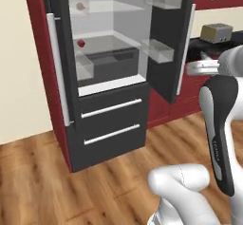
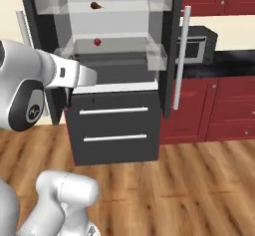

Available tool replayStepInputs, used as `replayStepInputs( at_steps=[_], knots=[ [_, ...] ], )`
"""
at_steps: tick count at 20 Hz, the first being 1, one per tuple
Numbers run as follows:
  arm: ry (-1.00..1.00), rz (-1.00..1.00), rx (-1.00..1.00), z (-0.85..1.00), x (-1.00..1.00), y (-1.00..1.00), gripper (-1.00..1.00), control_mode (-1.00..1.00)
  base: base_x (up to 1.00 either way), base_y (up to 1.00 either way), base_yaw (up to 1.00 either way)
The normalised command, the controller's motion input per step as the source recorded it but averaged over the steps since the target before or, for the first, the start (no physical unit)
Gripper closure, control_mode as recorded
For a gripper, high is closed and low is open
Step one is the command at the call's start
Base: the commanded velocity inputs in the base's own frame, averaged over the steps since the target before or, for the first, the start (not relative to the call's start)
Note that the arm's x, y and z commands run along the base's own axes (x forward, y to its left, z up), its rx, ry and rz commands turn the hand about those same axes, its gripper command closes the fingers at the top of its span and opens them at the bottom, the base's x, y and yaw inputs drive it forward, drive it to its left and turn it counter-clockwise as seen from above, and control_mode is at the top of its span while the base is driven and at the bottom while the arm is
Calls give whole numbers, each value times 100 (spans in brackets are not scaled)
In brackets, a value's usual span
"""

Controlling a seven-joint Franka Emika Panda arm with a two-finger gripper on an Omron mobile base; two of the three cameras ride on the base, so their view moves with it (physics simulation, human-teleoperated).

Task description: Open the fridge, remove the pear, bell pepper, and fish, and place them on any counter.

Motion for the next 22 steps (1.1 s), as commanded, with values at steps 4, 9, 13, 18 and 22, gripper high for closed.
replayStepInputs(
  at_steps=[4,9,13,18,22],
  knots=[
    [0,0,0,0,0,0,100,100,-100,23,-69],
    [0,0,0,0,0,0,100,100,-100,31,-74],
    [0,0,0,0,0,0,100,100,-100,34,-76],
    [0,0,0,0,0,0,100,100,-50,-18,-77],
    [0,0,0,0,0,0,100,100,-19,-71,-70]
  ],
)
